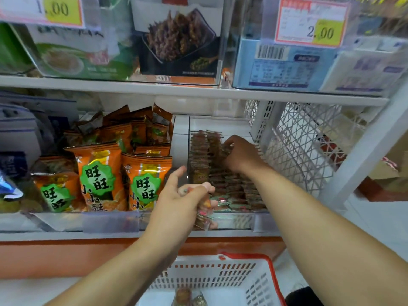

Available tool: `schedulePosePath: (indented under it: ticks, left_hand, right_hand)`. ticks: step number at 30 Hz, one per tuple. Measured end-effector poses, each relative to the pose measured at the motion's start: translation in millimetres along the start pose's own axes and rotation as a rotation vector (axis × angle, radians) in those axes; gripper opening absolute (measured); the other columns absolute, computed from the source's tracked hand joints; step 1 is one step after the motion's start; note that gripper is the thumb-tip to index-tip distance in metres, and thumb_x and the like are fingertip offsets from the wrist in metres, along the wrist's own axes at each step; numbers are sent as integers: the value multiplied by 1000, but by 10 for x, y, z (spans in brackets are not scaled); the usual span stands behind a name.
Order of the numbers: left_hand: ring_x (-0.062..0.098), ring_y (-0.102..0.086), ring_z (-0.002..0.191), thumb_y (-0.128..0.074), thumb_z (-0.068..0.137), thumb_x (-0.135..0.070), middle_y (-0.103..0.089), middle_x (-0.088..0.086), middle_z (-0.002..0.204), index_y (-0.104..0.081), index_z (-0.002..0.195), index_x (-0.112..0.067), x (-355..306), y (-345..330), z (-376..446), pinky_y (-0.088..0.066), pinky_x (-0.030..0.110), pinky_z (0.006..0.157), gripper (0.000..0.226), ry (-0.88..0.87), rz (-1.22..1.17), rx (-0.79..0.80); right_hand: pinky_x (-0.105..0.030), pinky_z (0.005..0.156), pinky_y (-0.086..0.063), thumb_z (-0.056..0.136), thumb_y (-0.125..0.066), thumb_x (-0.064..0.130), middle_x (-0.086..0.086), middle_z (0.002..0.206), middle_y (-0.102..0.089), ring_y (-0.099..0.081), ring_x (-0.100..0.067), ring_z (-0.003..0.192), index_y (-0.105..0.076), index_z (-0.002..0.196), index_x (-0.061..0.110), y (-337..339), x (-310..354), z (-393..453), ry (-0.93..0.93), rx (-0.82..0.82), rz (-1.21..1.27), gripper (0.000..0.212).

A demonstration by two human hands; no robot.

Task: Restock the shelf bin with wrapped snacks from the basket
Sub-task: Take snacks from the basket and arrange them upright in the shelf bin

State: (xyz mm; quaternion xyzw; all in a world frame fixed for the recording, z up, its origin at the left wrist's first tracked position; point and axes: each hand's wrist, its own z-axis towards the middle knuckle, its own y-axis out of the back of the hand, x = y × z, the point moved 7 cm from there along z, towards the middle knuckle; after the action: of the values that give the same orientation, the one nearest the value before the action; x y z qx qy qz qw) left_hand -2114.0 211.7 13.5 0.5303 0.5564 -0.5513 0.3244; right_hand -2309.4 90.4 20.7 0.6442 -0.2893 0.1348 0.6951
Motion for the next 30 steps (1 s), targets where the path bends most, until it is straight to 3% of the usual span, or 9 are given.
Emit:
schedulePosePath:
  ticks: [2, 6, 9, 12, 16, 21, 24, 26, 30]
  left_hand:
    - [29, -77, 90, -66, 96, -13, -78, 7, 100, -27, 156, -35, -1, -9, 23, -63, 47, 57, 75, 14, -17, -1]
    - [28, -77, 87, -67, 95, -11, -77, 7, 99, -30, 154, -36, 7, -5, 44, -63, 49, 56, 74, 27, -28, -7]
    - [28, -77, 88, -67, 94, -10, -77, 8, 100, -32, 152, -37, 14, 1, 49, -63, 46, 55, 72, 31, -27, -16]
    - [28, -77, 87, -67, 94, -10, -77, 9, 101, -32, 152, -36, 10, -8, 45, -62, 40, 54, 73, 31, -30, -29]
    - [26, -77, 87, -67, 95, -11, -77, 8, 100, -31, 153, -36, -1, -30, 44, -62, 42, 55, 73, 38, -27, -27]
    - [21, -78, 83, -65, 97, -13, -75, 15, 99, -33, 151, -33, -33, -14, 25, -62, 37, 54, 66, 39, -26, -26]
    - [22, -77, 83, -57, 101, -10, -78, 8, 96, -42, 144, -32, -46, 7, 17, -63, 45, 59, 51, 39, -49, -32]
    - [25, -77, 84, -46, 100, -4, -78, 5, 98, -50, 135, -32, -65, 42, 9, -63, 47, 61, 45, 32, -77, -38]
    - [26, -77, 89, -36, 101, -1, -77, 2, 103, -58, 125, -32, -146, 127, -47, -63, 48, 62, 45, -46, -93, -63]
  right_hand:
    - [-21, 75, -35, 82, -71, 3, -8, 131, -58, -58, -26, 115, -57, 132, 20, -22, 26, 84, 6, 4, -15, 54]
    - [-19, 74, -37, 86, -63, -5, -14, 144, -47, -55, -26, 115, -42, 149, 22, -14, 22, 142, -8, -30, 73, 71]
    - [-18, 73, -38, 89, -57, -5, -10, 140, -55, -56, -23, 116, -41, 150, 21, -8, 1, 126, -21, -52, 117, 68]
    - [-22, 81, -37, 93, -53, 1, -8, 147, -51, -54, -28, 126, -41, 151, 21, -101, 70, 93, -6, 1, 80, 63]
    - [-22, 75, -42, 95, -52, 2, -10, 142, -55, -59, -29, 113, -37, 152, 22, -189, 115, 76, 0, 12, 113, 62]
    - [-22, 91, -36, 95, -55, 1, -7, 145, -54, -53, -28, 131, -40, 151, 21, -228, 101, 19, 53, -27, 103, 62]
    - [-20, 87, -39, 91, -59, 1, -12, 145, -47, -57, -27, 119, -40, 149, 22, -156, 59, 3, 16, -69, 82, 65]
    - [-14, 73, -43, 90, -61, 1, -10, 145, -42, -60, -18, 100, -42, 146, 27, -37, 79, -64, 16, -132, 96, 65]
    - [-21, 75, -46, 94, -65, 23, 6, 115, -60, -62, -4, 90, -59, 118, 34, 233, 355, -472, 179, -363, 302, 27]
